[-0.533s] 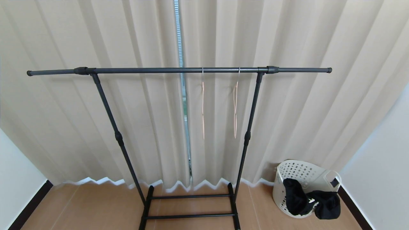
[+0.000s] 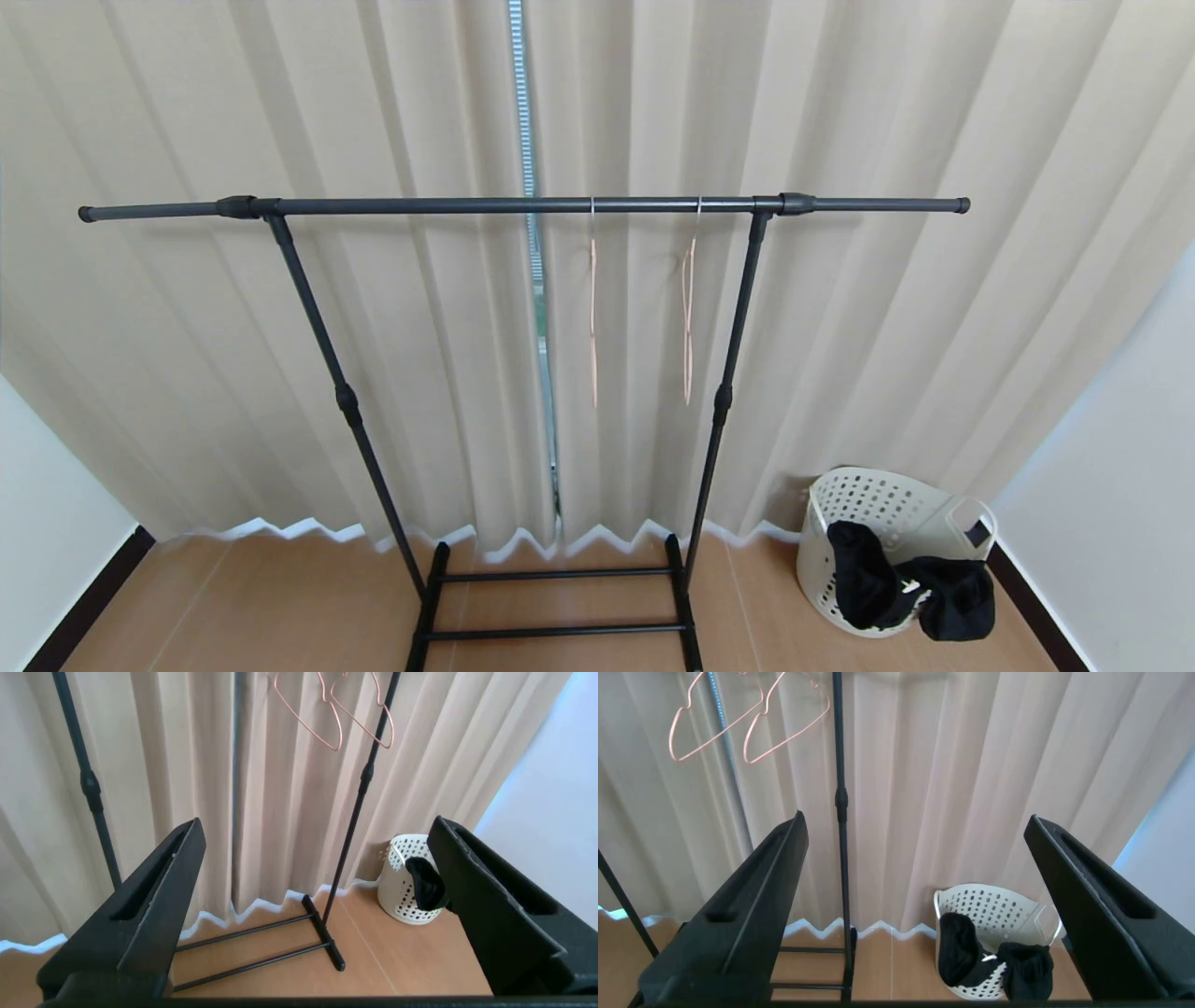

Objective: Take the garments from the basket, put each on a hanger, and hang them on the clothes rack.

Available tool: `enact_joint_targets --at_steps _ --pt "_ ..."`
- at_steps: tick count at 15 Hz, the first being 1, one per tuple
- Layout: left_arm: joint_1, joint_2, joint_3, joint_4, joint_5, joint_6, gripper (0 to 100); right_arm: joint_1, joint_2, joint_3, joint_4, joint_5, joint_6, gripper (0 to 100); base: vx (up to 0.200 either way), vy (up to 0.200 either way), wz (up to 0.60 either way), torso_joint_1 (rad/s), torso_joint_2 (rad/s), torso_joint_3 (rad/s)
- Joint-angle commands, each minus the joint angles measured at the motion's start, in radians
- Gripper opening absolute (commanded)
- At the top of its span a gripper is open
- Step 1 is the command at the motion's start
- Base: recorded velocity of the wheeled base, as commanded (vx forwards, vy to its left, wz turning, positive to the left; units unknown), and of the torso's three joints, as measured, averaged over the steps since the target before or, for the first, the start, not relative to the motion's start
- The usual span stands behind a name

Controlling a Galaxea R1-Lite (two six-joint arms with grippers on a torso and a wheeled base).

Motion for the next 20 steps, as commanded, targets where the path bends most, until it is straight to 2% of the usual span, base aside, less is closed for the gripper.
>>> enact_joint_targets --at_steps 1,8,12,14,15,20 --pt "0.001 0.000 0.000 0.000 0.000 0.000 100 0.000 0.001 0.000 0.000 0.001 -0.001 100 0.000 0.000 0.00 0.000 0.00 0.000" --pt "-0.001 0.000 0.000 -0.002 -0.002 -0.015 100 -0.001 0.000 0.000 0.001 0.002 0.002 100 0.000 0.000 0.00 0.000 0.00 0.000" --pt "-0.001 0.000 0.000 -0.008 -0.003 -0.075 100 0.000 0.000 0.000 0.001 0.002 0.002 100 0.000 0.000 0.00 0.000 0.00 0.000" --pt "-0.001 0.001 0.000 -0.010 -0.003 -0.079 100 -0.001 0.000 0.000 0.001 0.002 0.002 100 0.000 0.000 0.00 0.000 0.00 0.000" --pt "-0.001 0.001 0.000 -0.010 -0.003 -0.076 100 0.000 0.000 0.000 0.001 0.002 0.002 100 0.000 0.000 0.00 0.000 0.00 0.000" --pt "0.001 0.001 0.000 -0.005 -0.002 0.034 100 0.000 0.001 0.000 0.001 0.002 0.002 100 0.000 0.000 0.00 0.000 0.00 0.000"
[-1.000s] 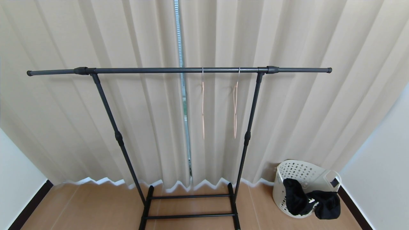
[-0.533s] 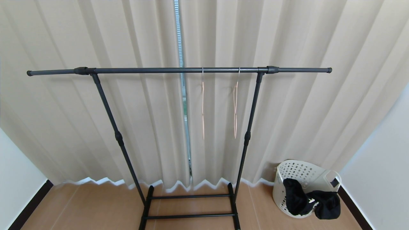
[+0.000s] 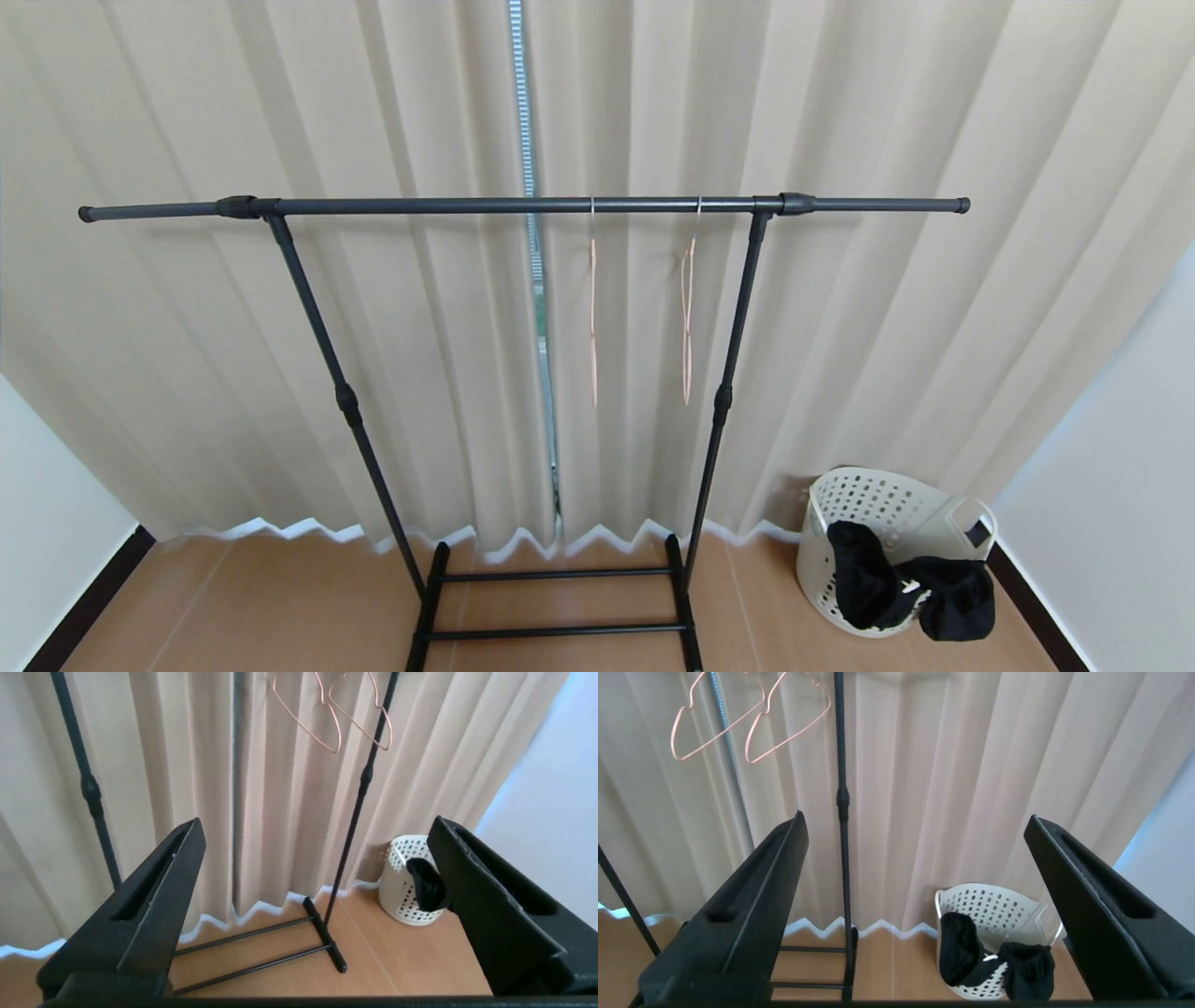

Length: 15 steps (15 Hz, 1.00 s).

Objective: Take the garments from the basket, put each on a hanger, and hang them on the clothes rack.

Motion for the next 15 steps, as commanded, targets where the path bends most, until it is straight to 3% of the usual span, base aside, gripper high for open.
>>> enact_joint_targets --at_steps 1,3,11,15 --pt "0.005 0.003 0.000 0.003 0.002 0.033 100 0.001 0.000 0.000 0.000 0.000 -0.001 100 0.000 0.000 0.00 0.000 0.00 0.000" --pt "0.005 0.003 0.000 0.006 0.014 0.096 100 0.001 0.000 0.000 0.000 0.000 -0.001 100 0.000 0.000 0.00 0.000 0.00 0.000" --pt "0.005 0.043 0.000 0.008 0.029 0.091 100 0.001 0.001 0.000 0.000 0.000 -0.004 100 0.000 0.000 0.00 0.000 0.00 0.000" --pt "-0.011 0.107 0.000 0.003 0.035 0.007 100 -0.001 0.001 0.000 0.001 0.000 -0.004 100 0.000 0.000 0.00 0.000 0.00 0.000"
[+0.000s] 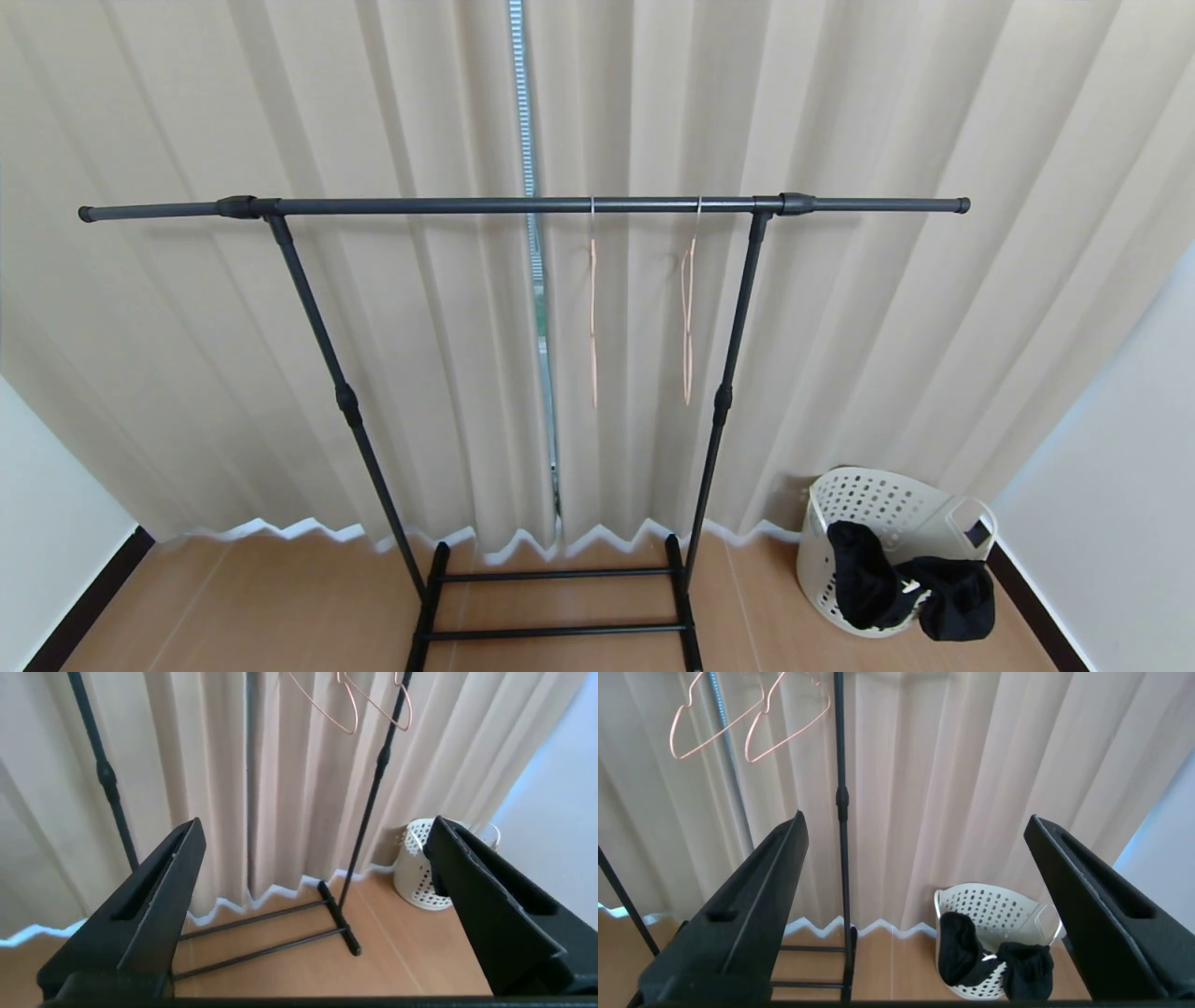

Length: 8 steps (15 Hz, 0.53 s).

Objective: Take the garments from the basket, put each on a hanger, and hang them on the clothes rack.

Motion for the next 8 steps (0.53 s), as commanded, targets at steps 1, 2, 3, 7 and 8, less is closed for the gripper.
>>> enact_joint_targets --at_steps 1,2,3,7,8 --pt "0.025 0.025 0.000 -0.003 0.009 -0.003 100 0.001 0.001 0.000 0.000 0.000 0.000 100 0.000 0.000 0.00 0.000 0.00 0.000" --pt "0.047 0.001 0.000 -0.004 0.022 0.007 100 0.001 0.001 0.000 -0.002 0.000 0.000 100 0.000 0.000 0.00 0.000 0.00 0.000" --pt "0.045 -0.001 0.000 -0.003 0.087 0.031 100 0.001 0.001 0.000 -0.002 0.000 0.001 100 0.000 0.000 0.00 0.000 0.00 0.000" --pt "0.027 -0.017 0.000 0.078 0.197 0.143 100 0.001 0.001 0.000 -0.002 0.000 0.003 100 0.000 0.000 0.00 0.000 0.00 0.000" --pt "0.001 -0.036 -0.003 0.106 0.199 0.148 100 0.001 0.001 0.000 -0.002 0.000 0.003 100 0.000 0.000 0.00 0.000 0.00 0.000"
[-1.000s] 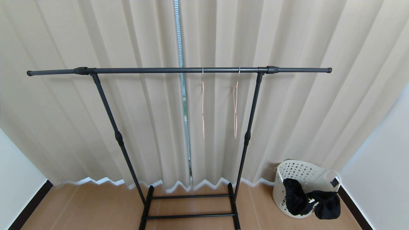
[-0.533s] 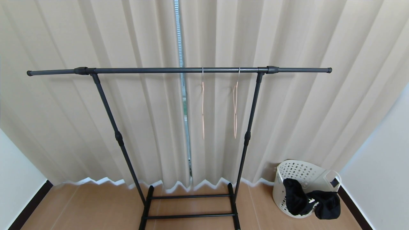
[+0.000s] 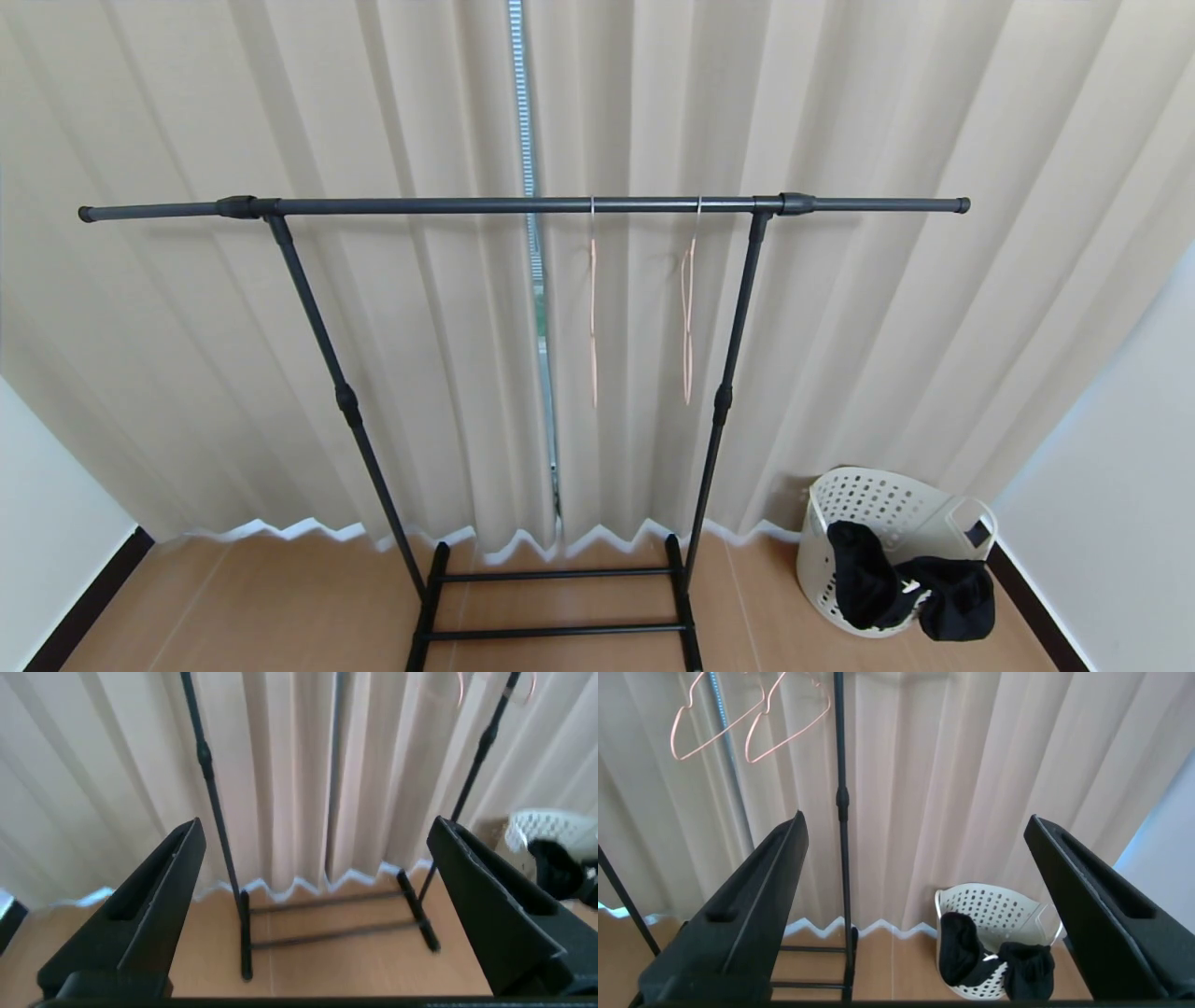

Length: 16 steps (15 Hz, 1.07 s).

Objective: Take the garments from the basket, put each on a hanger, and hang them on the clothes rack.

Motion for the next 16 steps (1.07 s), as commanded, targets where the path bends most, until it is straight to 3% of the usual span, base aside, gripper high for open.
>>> enact_joint_targets --at_steps 1,16 --pt "-0.031 -0.023 -0.003 0.019 0.001 0.007 100 0.000 0.001 0.000 0.000 0.000 0.000 100 0.000 0.000 0.00 0.000 0.00 0.000" --pt "-0.027 -0.037 -0.003 0.019 0.001 0.007 100 0.000 0.001 0.000 0.000 0.000 -0.002 100 0.000 0.000 0.00 -0.137 0.32 0.176"
